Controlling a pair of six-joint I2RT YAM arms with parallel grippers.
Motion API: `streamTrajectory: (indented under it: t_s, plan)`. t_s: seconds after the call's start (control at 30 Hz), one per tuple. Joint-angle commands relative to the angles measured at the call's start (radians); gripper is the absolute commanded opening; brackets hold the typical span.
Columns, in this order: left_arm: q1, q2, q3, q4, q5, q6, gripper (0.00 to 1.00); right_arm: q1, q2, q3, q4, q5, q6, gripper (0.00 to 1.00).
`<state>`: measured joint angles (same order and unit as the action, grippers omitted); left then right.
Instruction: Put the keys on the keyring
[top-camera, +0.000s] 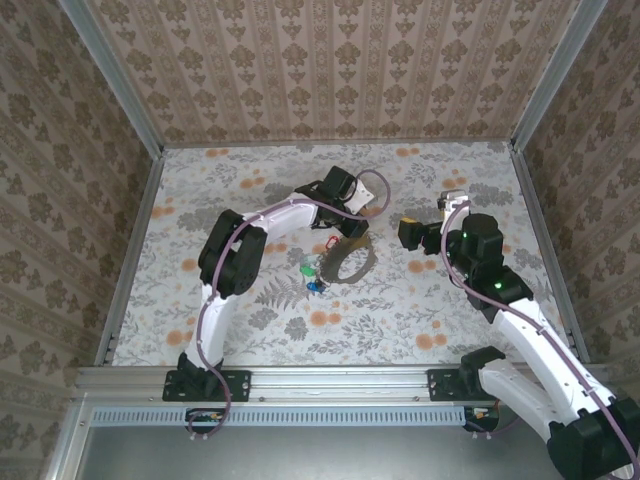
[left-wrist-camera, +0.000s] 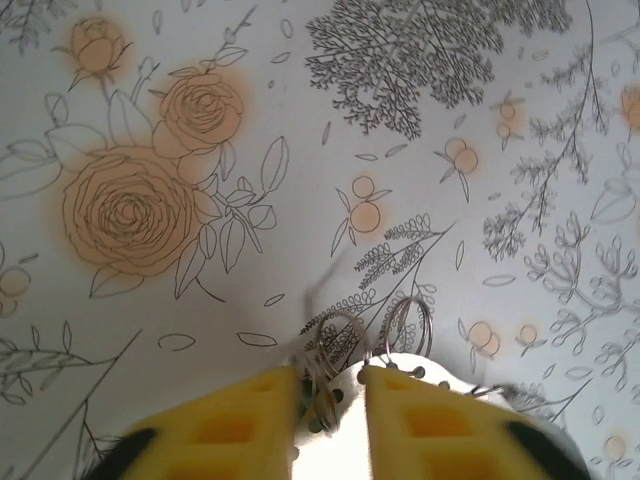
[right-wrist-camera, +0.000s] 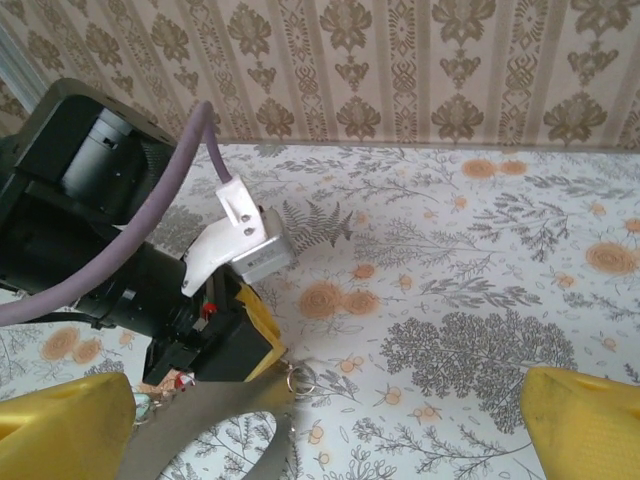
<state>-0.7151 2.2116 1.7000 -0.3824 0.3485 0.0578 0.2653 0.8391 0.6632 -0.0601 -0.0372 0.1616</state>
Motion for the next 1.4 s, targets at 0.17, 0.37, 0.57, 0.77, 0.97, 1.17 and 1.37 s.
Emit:
streamTrajectory:
  t_s: [0.17,0.37,0.57,0.77,0.97,1.17,1.37]
  plan:
    - [-0.007,-0.269,-0.109,-0.03,-0.034,-0.008,0.58,-0.017,-0.017,-0.02,0.036,0.048,0.033,1.0]
    - [0.051,-0.719,-0.509,0.122,-0.205,-0.042,1.0,-0.036,-0.069,-0.101,0.102,0.111,0.036,1.0]
    - [0.061,-1.112,-0.851,0.239,-0.542,0.0,1.0,-0.044,-0.02,-0.178,0.241,0.394,0.044,1.0]
    - [0.198,-1.273,-0.975,0.206,-0.696,-0.072,1.0,-0.062,0.133,-0.262,0.502,0.412,-0.099,1.0]
    - [0.419,-1.252,-1.057,0.327,-0.72,-0.124,1.0,-0.1,0.343,-0.29,0.709,0.393,-0.186,1.0]
    - [0.508,-1.104,-1.124,0.541,-0.75,-0.084,1.0,-0.109,0.581,-0.321,0.966,0.43,-0.188,1.0]
    - [0.577,-0.929,-1.188,0.84,-0.754,-0.011,1.0,-0.13,0.638,-0.255,0.89,0.374,-0.177,1.0]
